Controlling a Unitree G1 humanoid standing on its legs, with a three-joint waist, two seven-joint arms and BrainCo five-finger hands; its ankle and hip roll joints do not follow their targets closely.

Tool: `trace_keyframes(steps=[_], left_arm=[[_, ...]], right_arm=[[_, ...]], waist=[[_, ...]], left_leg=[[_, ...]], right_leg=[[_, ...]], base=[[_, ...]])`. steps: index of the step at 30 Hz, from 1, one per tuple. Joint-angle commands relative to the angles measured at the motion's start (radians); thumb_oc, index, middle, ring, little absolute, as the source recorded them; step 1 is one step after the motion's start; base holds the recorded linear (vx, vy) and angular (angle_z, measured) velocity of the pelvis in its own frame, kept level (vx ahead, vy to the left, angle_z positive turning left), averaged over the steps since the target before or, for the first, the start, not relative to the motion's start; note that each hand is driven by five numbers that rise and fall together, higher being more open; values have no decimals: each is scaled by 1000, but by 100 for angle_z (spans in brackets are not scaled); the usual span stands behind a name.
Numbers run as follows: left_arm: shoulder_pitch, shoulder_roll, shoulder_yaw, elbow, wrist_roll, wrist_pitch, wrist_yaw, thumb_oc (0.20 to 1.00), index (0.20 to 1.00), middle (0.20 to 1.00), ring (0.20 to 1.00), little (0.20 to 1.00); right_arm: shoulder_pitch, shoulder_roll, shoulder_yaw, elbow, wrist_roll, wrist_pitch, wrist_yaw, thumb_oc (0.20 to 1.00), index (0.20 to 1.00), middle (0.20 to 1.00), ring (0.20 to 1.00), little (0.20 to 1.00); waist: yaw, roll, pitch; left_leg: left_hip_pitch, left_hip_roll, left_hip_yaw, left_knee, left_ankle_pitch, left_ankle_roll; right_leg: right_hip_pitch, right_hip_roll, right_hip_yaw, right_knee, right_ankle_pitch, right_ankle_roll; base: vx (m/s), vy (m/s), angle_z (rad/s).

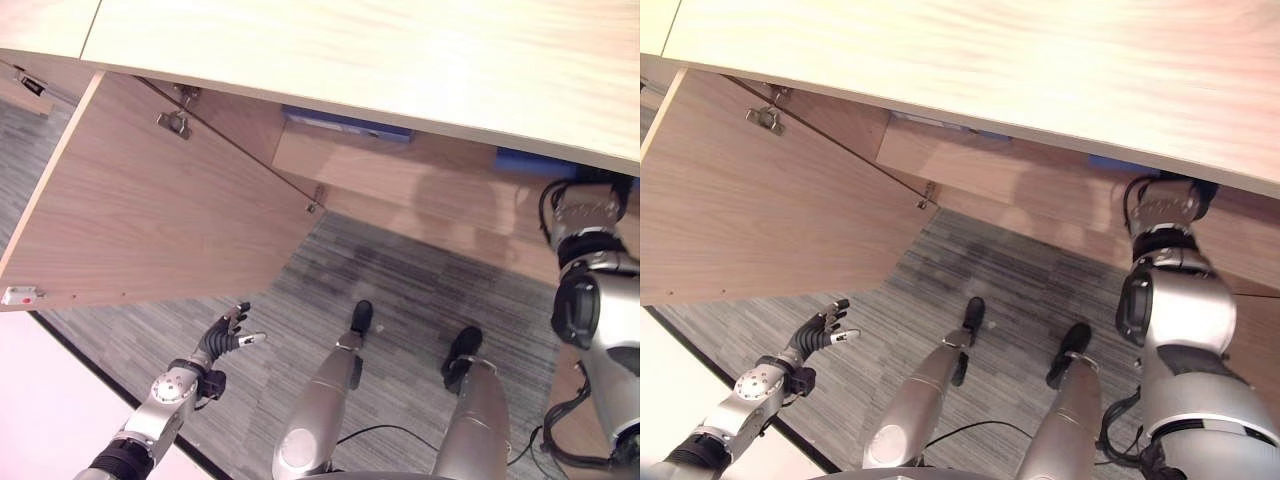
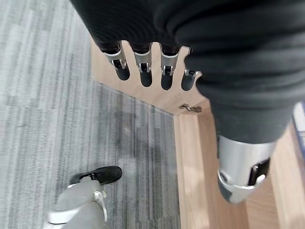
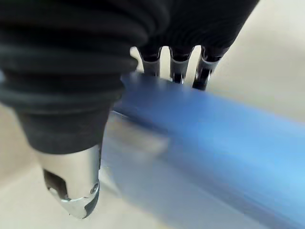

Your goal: Put the empty folder in the office cabinet

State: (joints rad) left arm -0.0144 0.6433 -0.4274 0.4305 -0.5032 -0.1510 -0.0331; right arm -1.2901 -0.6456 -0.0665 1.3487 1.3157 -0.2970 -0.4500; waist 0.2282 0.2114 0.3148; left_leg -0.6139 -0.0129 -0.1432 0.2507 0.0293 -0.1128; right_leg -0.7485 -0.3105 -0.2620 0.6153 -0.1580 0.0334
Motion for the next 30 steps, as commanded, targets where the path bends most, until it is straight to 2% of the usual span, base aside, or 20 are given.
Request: trace_keyframes(steps=[1, 10, 13, 14, 15, 19, 21, 23, 25, 26, 30], left_arm=[[-5, 59, 28, 18, 5, -11, 4, 1000, 1000, 1000, 1000, 1000], [-16, 35, 24, 33, 5, -10, 26, 1000, 1000, 1000, 1000, 1000], [-33, 16, 18, 43, 14, -12, 38, 1000, 1000, 1000, 1000, 1000], [-37, 11, 18, 47, 14, -12, 42, 1000, 1000, 1000, 1000, 1000], [-41, 7, 16, 52, 16, -12, 43, 1000, 1000, 1000, 1000, 1000], [-55, -18, 12, 73, 19, -13, 52, 1000, 1000, 1000, 1000, 1000], [-59, -31, 15, 75, 16, -14, 54, 1000, 1000, 1000, 1000, 1000], [-58, -34, 16, 76, 14, -14, 55, 1000, 1000, 1000, 1000, 1000], [-62, -50, 21, 83, 5, -13, 58, 1000, 1000, 1000, 1000, 1000], [-60, -60, 24, 90, 4, -14, 57, 1000, 1000, 1000, 1000, 1000], [-54, -70, 29, 93, 5, -14, 57, 1000, 1000, 1000, 1000, 1000]], right_arm=[[-3, -52, 10, -18, -73, 13, 9, 1000, 1000, 1000, 1000, 1000], [55, 19, -13, 22, -59, 35, 18, 1000, 1000, 1000, 1000, 1000], [144, 89, -71, 42, -26, 30, 11, 1000, 1000, 1000, 1000, 1000], [164, 108, -86, 45, -12, 28, 10, 1000, 1000, 1000, 1000, 1000], [181, 126, -98, 48, -1, 25, 10, 1000, 1000, 1000, 1000, 1000], [255, 188, -145, 61, 36, 16, 6, 1000, 1000, 1000, 1000, 1000], [293, 219, -162, 57, 42, 14, 10, 1000, 1000, 1000, 1000, 1000], [309, 232, -165, 53, 45, 12, 12, 1000, 1000, 1000, 1000, 1000], [353, 259, -174, 50, 41, 13, 18, 1000, 1000, 1000, 1000, 1000], [381, 271, -179, 53, 36, 15, 24, 1000, 1000, 1000, 1000, 1000], [417, 285, -184, 54, 31, 16, 32, 1000, 1000, 1000, 1000, 1000]], waist=[[12, 2, 46], [8, -8, 50], [5, -11, 57], [7, -8, 65], [7, -8, 65], [6, -14, 65], [3, -18, 60], [5, -17, 67], [1, -20, 59], [2, -16, 67], [2, -14, 65]], left_leg=[[60, 16, -11, -34, -112, 10], [82, 21, -14, -46, -114, 15], [93, 23, -17, -50, -115, 16], [86, 23, -11, -50, -91, 18], [89, 25, -13, -55, -89, 18], [103, 28, -18, -62, -89, 17], [117, 29, -25, -70, -108, 16], [110, 30, -21, -69, -87, 17], [127, 32, -29, -79, -106, 16], [123, 33, -23, -81, -83, 18], [129, 34, -23, -91, -80, 19]], right_leg=[[95, 10, 70, -7, -78, 127], [115, 16, 67, -25, -72, 127], [130, 19, 61, -33, -68, 129], [124, 16, 47, -39, -40, 123], [126, 16, 46, -42, -38, 124], [140, 17, 40, -53, -35, 125], [154, 22, 51, -55, -58, 132], [148, 18, 37, -58, -34, 125], [160, 21, 49, -60, -57, 132], [153, 17, 36, -64, -29, 127], [160, 18, 35, -68, -28, 128]], base=[[37, 3, 1], [7, 0, -1], [-30, 8, -1], [-89, 31, 0], [-94, 22, 1], [33, -11, -3], [99, -33, -4], [-87, 20, 1], [0, 0, 0], [2, 8, 5], [-21, 7, 1]])
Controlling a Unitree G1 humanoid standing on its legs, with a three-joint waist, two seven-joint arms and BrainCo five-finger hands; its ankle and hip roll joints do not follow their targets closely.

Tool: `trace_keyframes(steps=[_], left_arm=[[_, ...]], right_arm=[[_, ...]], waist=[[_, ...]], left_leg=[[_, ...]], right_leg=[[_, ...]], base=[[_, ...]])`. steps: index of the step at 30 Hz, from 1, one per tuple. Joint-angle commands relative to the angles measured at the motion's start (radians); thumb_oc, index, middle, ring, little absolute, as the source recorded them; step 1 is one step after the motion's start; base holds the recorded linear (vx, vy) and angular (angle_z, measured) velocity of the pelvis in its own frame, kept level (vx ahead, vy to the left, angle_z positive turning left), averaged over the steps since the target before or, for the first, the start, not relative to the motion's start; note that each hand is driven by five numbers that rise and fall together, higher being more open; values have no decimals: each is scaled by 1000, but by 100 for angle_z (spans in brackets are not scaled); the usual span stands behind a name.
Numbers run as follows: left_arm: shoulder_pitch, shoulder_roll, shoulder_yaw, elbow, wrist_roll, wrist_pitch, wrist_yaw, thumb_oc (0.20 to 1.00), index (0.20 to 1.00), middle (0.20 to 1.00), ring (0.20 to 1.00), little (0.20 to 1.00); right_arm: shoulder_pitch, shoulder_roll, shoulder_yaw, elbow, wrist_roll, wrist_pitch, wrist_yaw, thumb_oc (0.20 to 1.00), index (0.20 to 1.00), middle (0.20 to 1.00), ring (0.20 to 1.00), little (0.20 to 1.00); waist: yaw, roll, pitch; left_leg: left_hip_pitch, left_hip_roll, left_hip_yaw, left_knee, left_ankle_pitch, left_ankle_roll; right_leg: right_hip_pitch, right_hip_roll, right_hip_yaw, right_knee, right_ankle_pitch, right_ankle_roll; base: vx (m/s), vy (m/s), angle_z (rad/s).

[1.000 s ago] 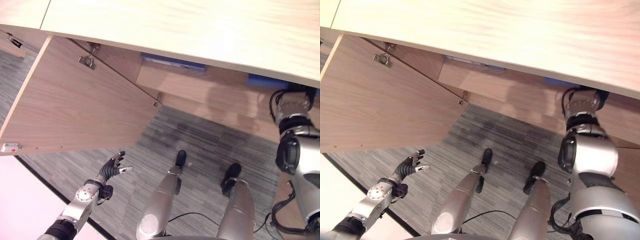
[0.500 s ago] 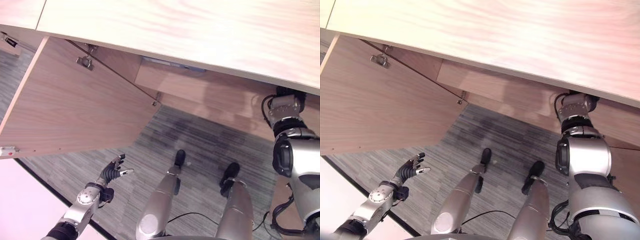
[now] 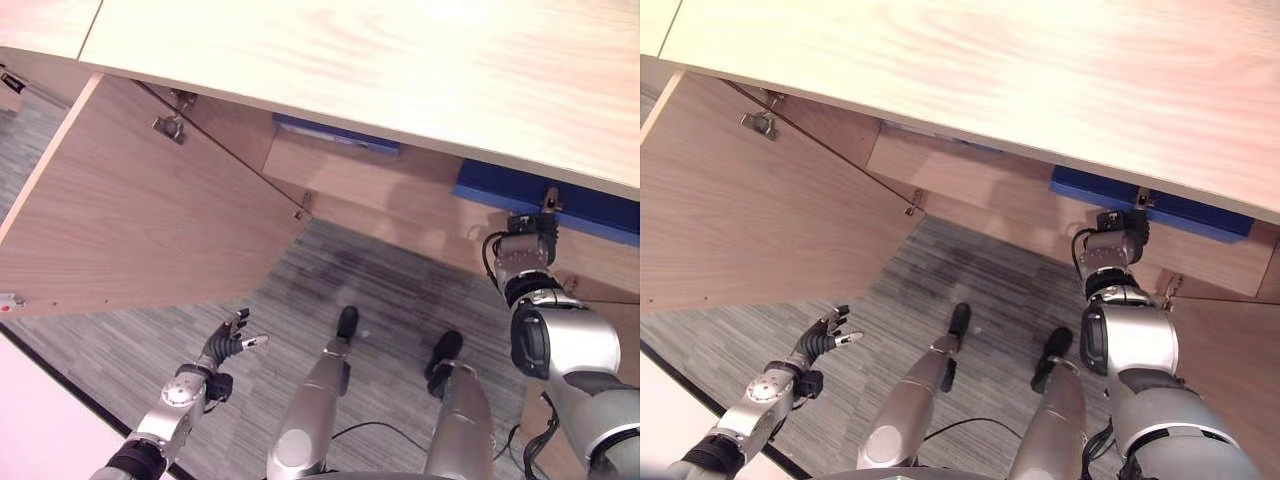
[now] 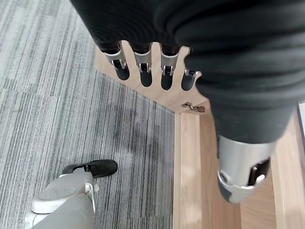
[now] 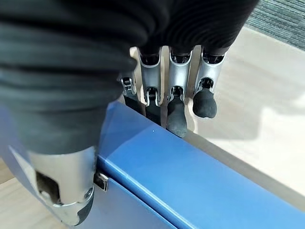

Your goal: Put the empty folder in the office cabinet

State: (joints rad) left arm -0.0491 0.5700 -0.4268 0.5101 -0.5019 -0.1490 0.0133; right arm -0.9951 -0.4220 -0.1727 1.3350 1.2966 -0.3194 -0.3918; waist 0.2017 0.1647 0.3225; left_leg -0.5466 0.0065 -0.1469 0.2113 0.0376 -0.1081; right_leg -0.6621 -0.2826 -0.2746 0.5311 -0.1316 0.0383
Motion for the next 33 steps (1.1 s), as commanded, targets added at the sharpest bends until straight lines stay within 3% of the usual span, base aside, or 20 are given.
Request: trace_keyframes(steps=[1, 13, 17, 18, 23, 33], left_arm=[[-18, 1, 31, 15, 6, -16, 10, 1000, 1000, 1000, 1000, 1000], [-2, -31, 59, 69, 15, -9, 6, 1000, 1000, 1000, 1000, 1000], [5, -16, 57, 71, 17, -8, -4, 1000, 1000, 1000, 1000, 1000], [6, -4, 53, 66, 16, -7, -10, 1000, 1000, 1000, 1000, 1000], [15, 20, 51, 61, 16, -4, -22, 1000, 1000, 1000, 1000, 1000], [-6, -5, 49, 79, 22, 2, -12, 1000, 1000, 1000, 1000, 1000]], right_arm=[[135, 70, -76, 67, 48, 40, -22, 1000, 1000, 1000, 1000, 1000], [232, 93, -92, 46, 30, 40, 13, 1000, 1000, 1000, 1000, 1000], [148, 17, -78, 33, 22, 40, 12, 1000, 1000, 1000, 1000, 1000], [101, -18, -62, 20, 14, 42, 14, 1000, 1000, 1000, 1000, 1000], [-49, -110, 12, -47, -21, 30, 17, 1000, 1000, 1000, 1000, 1000], [15, -44, -12, -1, -10, 51, 23, 1000, 1000, 1000, 1000, 1000]], waist=[[27, 34, 57], [19, 37, 49], [26, 36, 43], [28, 31, 31], [43, 24, 22], [39, 16, 19]], left_leg=[[65, 16, -20, -54, -87, 14], [94, 21, -23, -84, -80, 14], [97, 19, -24, -87, -80, 14], [107, 18, -29, -93, -100, 13], [107, 17, -27, -101, -73, 16], [116, 17, -32, -108, -75, 20]], right_leg=[[75, -10, 48, 14, -53, 124], [95, -12, 38, -4, -48, 128], [98, -17, 38, -1, -50, 130], [107, -15, 49, 1, -73, 138], [111, -15, 39, -23, -28, 132], [126, -13, 36, -38, -23, 132]], base=[[0, 0, 0], [0, 0, 0], [19, -14, 3], [93, -35, 5], [-38, 11, 2], [0, 0, 0]])
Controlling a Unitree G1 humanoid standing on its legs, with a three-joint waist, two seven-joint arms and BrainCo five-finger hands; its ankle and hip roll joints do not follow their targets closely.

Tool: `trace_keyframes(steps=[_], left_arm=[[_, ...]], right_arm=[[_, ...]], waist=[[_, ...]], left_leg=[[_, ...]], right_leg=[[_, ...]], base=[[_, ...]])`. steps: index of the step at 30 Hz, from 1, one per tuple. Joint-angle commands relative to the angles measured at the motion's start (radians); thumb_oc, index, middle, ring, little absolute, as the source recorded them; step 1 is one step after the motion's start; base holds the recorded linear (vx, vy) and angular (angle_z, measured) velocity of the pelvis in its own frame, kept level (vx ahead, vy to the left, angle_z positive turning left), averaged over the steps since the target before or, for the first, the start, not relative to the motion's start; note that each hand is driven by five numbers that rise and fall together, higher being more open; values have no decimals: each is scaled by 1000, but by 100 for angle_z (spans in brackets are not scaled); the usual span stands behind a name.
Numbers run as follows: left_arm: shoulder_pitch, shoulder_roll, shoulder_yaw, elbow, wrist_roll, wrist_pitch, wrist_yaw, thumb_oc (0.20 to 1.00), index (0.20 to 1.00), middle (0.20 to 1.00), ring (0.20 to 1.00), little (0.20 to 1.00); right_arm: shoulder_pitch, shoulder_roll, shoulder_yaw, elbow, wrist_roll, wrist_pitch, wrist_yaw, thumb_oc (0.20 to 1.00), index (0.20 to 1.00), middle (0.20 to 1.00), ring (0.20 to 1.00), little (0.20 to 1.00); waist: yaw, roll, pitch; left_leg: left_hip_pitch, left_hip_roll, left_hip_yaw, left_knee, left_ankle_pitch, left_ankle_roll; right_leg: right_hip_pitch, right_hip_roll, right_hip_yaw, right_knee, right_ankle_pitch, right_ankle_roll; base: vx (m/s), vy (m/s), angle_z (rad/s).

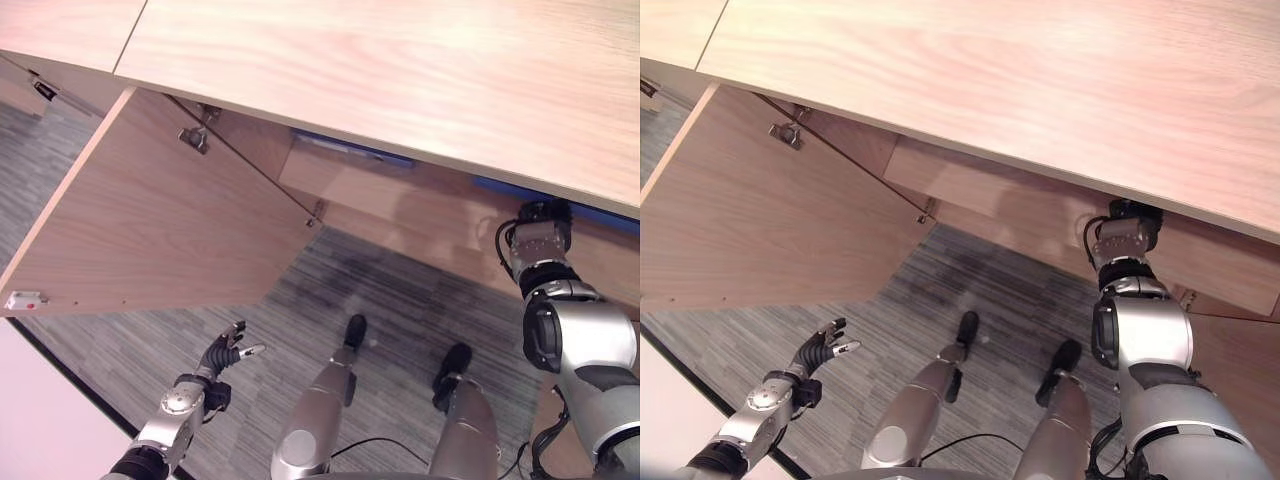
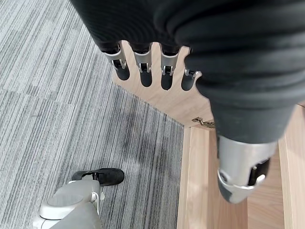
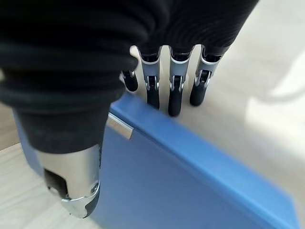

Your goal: Put the empty folder in the office cabinet

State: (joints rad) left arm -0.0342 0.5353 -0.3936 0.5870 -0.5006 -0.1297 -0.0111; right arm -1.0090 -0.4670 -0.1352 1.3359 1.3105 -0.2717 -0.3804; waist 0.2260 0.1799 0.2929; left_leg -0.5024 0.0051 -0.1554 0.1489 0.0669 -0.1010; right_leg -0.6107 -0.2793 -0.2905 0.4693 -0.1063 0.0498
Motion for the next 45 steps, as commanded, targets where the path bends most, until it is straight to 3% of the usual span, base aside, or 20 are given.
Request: trace_keyframes(steps=[1, 12, 21, 28, 33, 34, 35, 38, 40, 45], left_arm=[[-20, 31, 15, 2, 20, -17, 13, 1000, 1000, 1000, 1000, 1000], [-39, -10, 14, 21, 24, -17, 33, 1000, 1000, 1000, 1000, 1000], [-41, -34, 27, 52, 31, -16, 38, 1000, 1000, 1000, 1000, 1000], [-32, -27, 36, 57, 30, -19, 34, 1000, 1000, 1000, 1000, 1000], [-23, -14, 51, 69, 33, -17, 15, 1000, 1000, 1000, 1000, 1000], [-22, -15, 53, 69, 33, -17, 15, 1000, 1000, 1000, 1000, 1000], [-21, -15, 57, 71, 32, -19, 14, 1000, 1000, 1000, 1000, 1000], [-9, -42, 95, 88, 41, -10, 25, 1000, 1000, 1000, 1000, 1000], [9, -65, 127, 86, 60, -10, 48, 1000, 1000, 1000, 1000, 1000], [18, -133, 176, 149, 86, -9, 77, 1000, 1000, 1000, 1000, 1000]], right_arm=[[32, 2, -51, -3, -23, 3, 12, 1000, 1000, 1000, 1000, 1000], [189, 152, -97, 34, 12, 10, 8, 1000, 1000, 1000, 1000, 1000], [263, 181, -94, 25, -1, 12, 19, 1000, 1000, 1000, 1000, 1000], [220, 129, -82, 5, -24, 12, 25, 1000, 1000, 1000, 1000, 1000], [164, 35, 24, -55, -182, 50, 60, 1000, 1000, 1000, 1000, 1000], [163, 35, 25, -56, -184, 51, 59, 489, 489, 489, 489, 489], [163, 29, 41, -75, -220, 52, 54, 200, 200, 200, 200, 200], [257, 78, 97, -315, -391, 3, 24, 200, 200, 200, 200, 200], [380, 129, 122, -579, -562, -27, -41, 200, 200, 200, 200, 200], [636, 202, 155, -929, -789, -7, -62, 200, 200, 200, 200, 200]], waist=[[15, 0, 48], [2, -5, 57], [-11, -10, 59], [-9, -9, 51], [-1, -23, 44], [-2, -21, 45], [-3, -24, 45], [-24, -44, 48], [-45, -56, 52], [-93, -87, 50]], left_leg=[[72, 18, -24, -45, -104, 13], [80, 21, -20, -51, -103, 12], [82, 22, -16, -51, -104, 13], [87, 26, -17, -53, -103, 12], [97, 31, -18, -65, -91, 11], [98, 31, -19, -66, -90, 11], [101, 33, -20, -70, -89, 11], [114, 43, -21, -94, -78, 12], [120, 50, -20, -107, -72, 14], [140, 63, -13, -138, -59, 18]], right_leg=[[75, -16, 51, 23, -49, 120], [86, -14, 50, 12, -44, 122], [88, -14, 52, 7, -38, 124], [93, -14, 50, 4, -37, 124], [107, -13, 45, -11, -25, 124], [109, -13, 44, -12, -25, 124], [110, -12, 45, -13, -23, 123], [115, -5, 47, -30, -10, 121], [114, 0, 50, -38, -2, 121], [119, 7, 49, -53, 10, 120]], base=[[0, 0, 0], [0, 0, 0], [0, 0, 0], [0, 0, 0], [0, 0, 0], [0, 0, 0], [0, 0, 0], [8, 7, -6], [3, 12, -14], [5, 11, -5]])
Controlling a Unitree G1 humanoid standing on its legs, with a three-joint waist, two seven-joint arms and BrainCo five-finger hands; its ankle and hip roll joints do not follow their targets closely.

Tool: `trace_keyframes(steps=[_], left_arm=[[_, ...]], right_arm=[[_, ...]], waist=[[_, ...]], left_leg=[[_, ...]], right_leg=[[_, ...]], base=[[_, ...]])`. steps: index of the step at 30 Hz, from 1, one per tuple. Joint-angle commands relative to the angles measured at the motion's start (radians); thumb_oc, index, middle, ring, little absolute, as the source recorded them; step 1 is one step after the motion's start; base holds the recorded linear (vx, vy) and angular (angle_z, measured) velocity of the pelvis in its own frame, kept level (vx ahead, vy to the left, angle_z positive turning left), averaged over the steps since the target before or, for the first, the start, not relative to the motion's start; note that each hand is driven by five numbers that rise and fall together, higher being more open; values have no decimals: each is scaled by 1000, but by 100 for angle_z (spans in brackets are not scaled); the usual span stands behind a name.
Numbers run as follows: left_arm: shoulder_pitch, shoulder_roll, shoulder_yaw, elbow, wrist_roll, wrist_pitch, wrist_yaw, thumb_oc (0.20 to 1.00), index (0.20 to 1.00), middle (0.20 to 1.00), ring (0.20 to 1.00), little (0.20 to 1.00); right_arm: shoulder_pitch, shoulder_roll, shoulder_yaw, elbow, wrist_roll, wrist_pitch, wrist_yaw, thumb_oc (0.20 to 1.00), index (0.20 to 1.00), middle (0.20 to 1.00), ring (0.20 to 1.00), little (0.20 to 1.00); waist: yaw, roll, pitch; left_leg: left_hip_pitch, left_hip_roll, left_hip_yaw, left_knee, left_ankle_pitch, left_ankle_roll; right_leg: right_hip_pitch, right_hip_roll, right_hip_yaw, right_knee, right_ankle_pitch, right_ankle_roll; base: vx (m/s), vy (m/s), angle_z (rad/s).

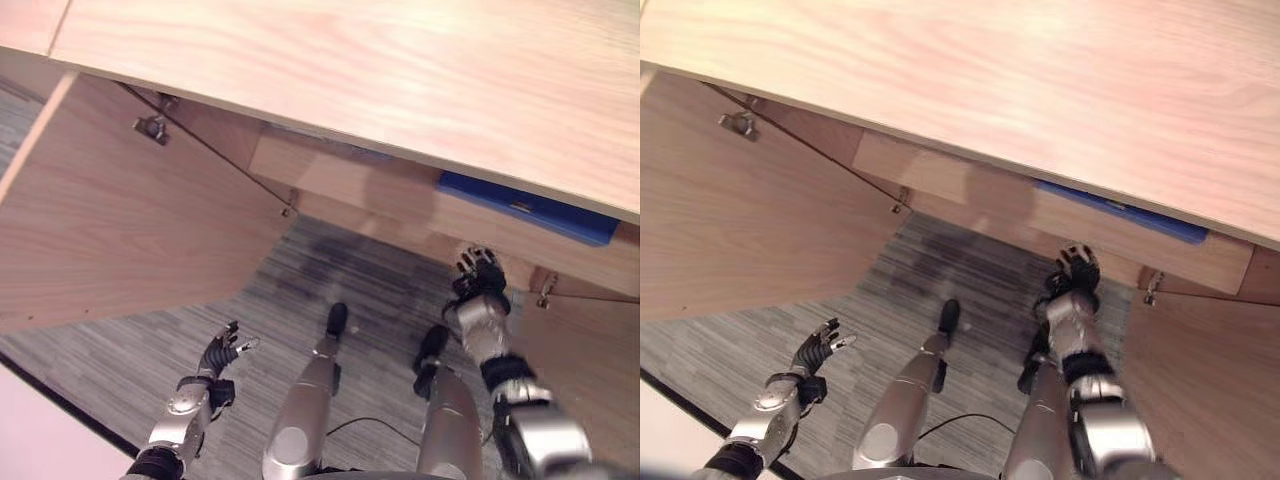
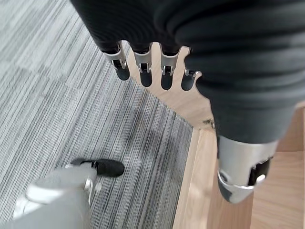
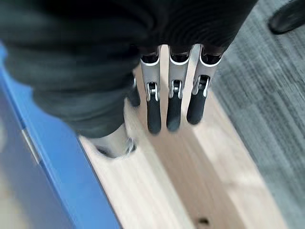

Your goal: Put the empty folder in the office cabinet

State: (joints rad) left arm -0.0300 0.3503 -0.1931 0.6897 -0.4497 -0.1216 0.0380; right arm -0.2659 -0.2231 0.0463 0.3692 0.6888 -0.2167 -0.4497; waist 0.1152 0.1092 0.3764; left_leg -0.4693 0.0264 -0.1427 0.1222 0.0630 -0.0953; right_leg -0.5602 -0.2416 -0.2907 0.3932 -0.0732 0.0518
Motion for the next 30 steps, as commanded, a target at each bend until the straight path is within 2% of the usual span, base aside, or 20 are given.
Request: trace_keyframes(steps=[1, 3, 6, 8, 12, 16, 20, 28, 30], left_arm=[[15, 52, -25, 46, 35, -17, 28, 1000, 1000, 1000, 1000, 1000], [17, 36, 8, 64, 55, -17, 36, 1000, 1000, 1000, 1000, 1000], [16, 26, 36, 105, 88, -28, 34, 1000, 1000, 1000, 1000, 1000], [5, 21, 45, 135, 97, -31, 34, 1000, 1000, 1000, 1000, 1000], [10, 16, 53, 142, 121, -48, 19, 1000, 1000, 1000, 1000, 1000], [21, 26, 54, 144, 130, -59, -7, 1000, 1000, 1000, 1000, 1000], [20, 30, 46, 140, 117, -63, -17, 1000, 1000, 1000, 1000, 1000], [35, 63, 18, 84, 71, -71, -52, 1000, 1000, 1000, 1000, 1000], [37, 69, 14, 78, 67, -72, -54, 1000, 1000, 1000, 1000, 1000]], right_arm=[[-104, -40, -26, 34, -170, -60, 6, 200, 200, 200, 200, 200], [34, -55, 15, -104, -293, -22, 60, 200, 200, 200, 200, 200], [113, -108, 37, -182, -461, 2, 88, 200, 200, 200, 200, 200], [126, -126, 36, -207, -512, 6, 89, 200, 200, 200, 200, 200], [112, -223, 27, -289, -716, 16, 71, 200, 200, 200, 200, 200], [43, -281, 38, -234, -815, 45, 53, 200, 200, 200, 200, 200], [-8, -282, 48, -144, -815, 63, 36, 200, 200, 200, 200, 200], [-173, -280, 69, 204, -739, 93, 8, 200, 200, 200, 200, 200], [-192, -279, 74, 229, -725, 95, 8, 200, 200, 200, 200, 200]], waist=[[17, -16, -35], [-15, -37, -40], [-36, -56, -49], [-42, -62, -51], [-45, -65, -58], [-34, -64, -59], [-23, -58, -56], [22, -32, -49], [26, -29, -47]], left_leg=[[107, 42, -25, -112, -54, 13], [135, 55, -9, -143, -42, 11], [165, 67, 2, -164, -38, 8], [174, 71, 9, -169, -37, 6], [192, 80, 10, -180, -36, 2], [190, 80, 5, -179, -36, 2], [186, 79, 0, -176, -37, 3], [167, 68, -23, -154, -47, 12], [164, 66, -25, -150, -48, 12]], right_leg=[[69, -31, 49, 23, -23, 119], [80, -24, 51, -4, -6, 121], [93, -18, 55, -15, 1, 125], [95, -15, 58, -14, 0, 126], [94, -9, 63, -9, -5, 129], [93, -9, 62, -6, -8, 131], [91, -11, 60, -2, -9, 130], [91, -17, 51, 15, -19, 128], [90, -18, 49, 17, -19, 128]], base=[[24, 30, -11], [35, 44, -12], [41, 10, -19], [29, -10, -12], [7, -9, -5], [0, 0, 0], [0, 0, 0], [-2, -11, 4], [-2, -1, 2]])
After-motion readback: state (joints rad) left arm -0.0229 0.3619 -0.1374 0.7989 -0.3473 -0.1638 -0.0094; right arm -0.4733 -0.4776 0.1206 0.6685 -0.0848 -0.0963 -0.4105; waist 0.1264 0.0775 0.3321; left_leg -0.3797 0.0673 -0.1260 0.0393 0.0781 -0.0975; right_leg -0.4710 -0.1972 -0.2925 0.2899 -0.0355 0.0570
